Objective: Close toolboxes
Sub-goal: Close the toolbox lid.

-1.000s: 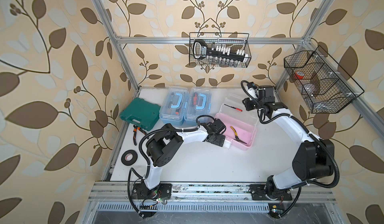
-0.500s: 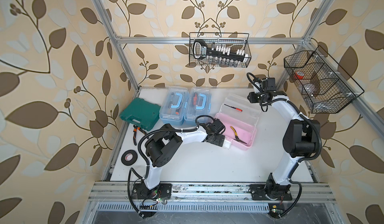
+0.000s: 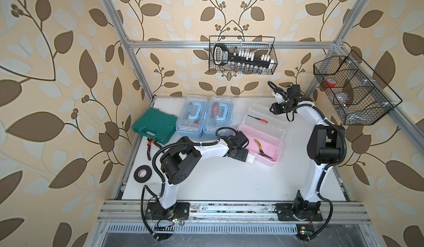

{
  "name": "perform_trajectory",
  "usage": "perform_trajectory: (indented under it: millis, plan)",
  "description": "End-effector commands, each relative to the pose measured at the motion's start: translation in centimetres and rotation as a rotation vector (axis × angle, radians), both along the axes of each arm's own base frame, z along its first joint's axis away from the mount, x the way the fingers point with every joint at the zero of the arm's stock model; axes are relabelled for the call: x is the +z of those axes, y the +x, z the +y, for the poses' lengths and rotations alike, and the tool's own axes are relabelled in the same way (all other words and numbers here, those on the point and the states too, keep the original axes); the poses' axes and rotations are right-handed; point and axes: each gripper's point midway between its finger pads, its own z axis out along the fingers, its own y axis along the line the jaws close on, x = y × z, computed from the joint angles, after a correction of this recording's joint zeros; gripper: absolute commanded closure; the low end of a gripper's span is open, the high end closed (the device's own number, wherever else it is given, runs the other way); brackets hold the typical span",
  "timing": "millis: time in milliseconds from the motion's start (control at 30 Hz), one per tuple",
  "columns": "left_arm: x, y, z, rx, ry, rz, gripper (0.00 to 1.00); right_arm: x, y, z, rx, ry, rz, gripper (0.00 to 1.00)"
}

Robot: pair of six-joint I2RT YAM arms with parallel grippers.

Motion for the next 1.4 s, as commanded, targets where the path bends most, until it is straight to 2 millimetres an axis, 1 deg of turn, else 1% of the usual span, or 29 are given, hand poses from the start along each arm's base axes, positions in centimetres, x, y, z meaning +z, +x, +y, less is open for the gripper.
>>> perform_trajectory:
  millis: [0,67,200,333,767,900,1133,1367]
  plan:
    - [2.2,0.6,0.0,0.018,-0.044,-0.037,0.01,-2.1,-1.9,1.4,0.111,0.043,0.109,0.61]
    - [2.2,0.6,0.0,0.019,-0.043,-0.038,0.01,-2.4,-2.5,2.1,0.150,0.070,0.132,0.62]
    - [2.2,0.6,0.1,0.020,-0.040,-0.042,0.01,-2.4,-4.0,3.8,0.242,0.142,0.169,0.64]
    - [2.1,0.6,0.1,0.020,-0.041,-0.042,0.01,-2.3,-5.4,4.7,0.290,0.171,0.204,0.65]
    - [1.9,0.7,-0.4,0.012,-0.054,-0.040,0.01,-1.5,-8.5,6.0,0.319,0.177,0.252,0.65]
    - [2.0,0.8,-0.4,0.011,-0.054,-0.044,0.01,-1.3,-9.1,6.3,0.324,0.180,0.261,0.65]
    - [2.2,0.9,-0.5,0.008,-0.056,-0.049,0.01,0.3,-9.7,6.7,0.334,0.186,0.242,0.65]
    - [2.2,0.9,-0.6,0.006,-0.059,-0.050,0.01,1.1,-10.8,7.6,0.339,0.176,0.253,0.65]
